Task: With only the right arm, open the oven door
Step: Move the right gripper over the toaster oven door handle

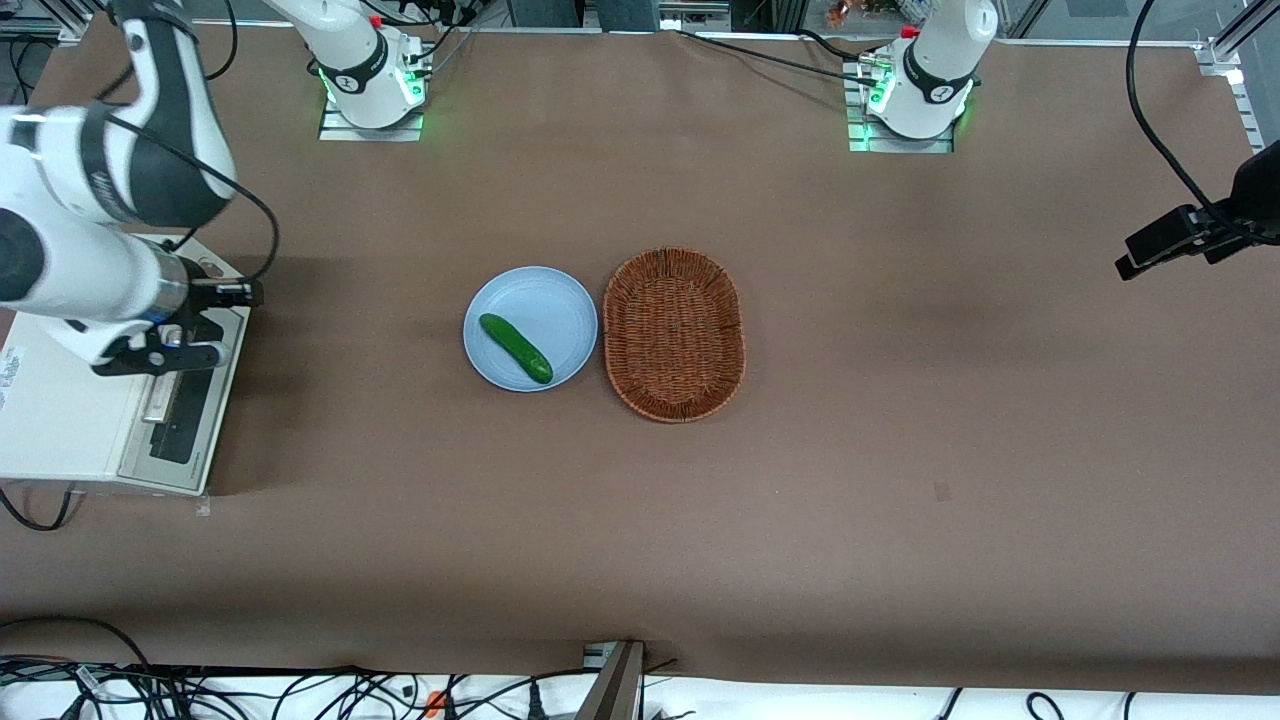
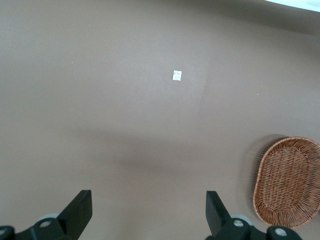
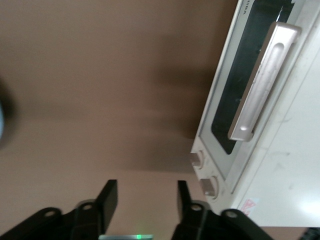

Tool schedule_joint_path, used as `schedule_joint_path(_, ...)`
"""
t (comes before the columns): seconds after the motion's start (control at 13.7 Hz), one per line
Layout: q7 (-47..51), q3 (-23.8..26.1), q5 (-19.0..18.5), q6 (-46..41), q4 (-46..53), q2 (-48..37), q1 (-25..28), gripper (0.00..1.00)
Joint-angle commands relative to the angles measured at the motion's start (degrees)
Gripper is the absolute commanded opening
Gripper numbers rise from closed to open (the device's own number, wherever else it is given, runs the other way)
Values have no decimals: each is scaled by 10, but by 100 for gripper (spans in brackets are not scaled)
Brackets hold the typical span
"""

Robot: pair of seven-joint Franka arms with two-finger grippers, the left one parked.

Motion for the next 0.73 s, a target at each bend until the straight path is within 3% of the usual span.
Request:
schedule_joint_path(0.0,9,0,-48,18,-6,19,6,16)
schedule_joint_path(0.29,9,-1,-149,22,-1,48,5,0)
schedule_joint_path(0.66,9,-3,-226,33,3,72,1,0)
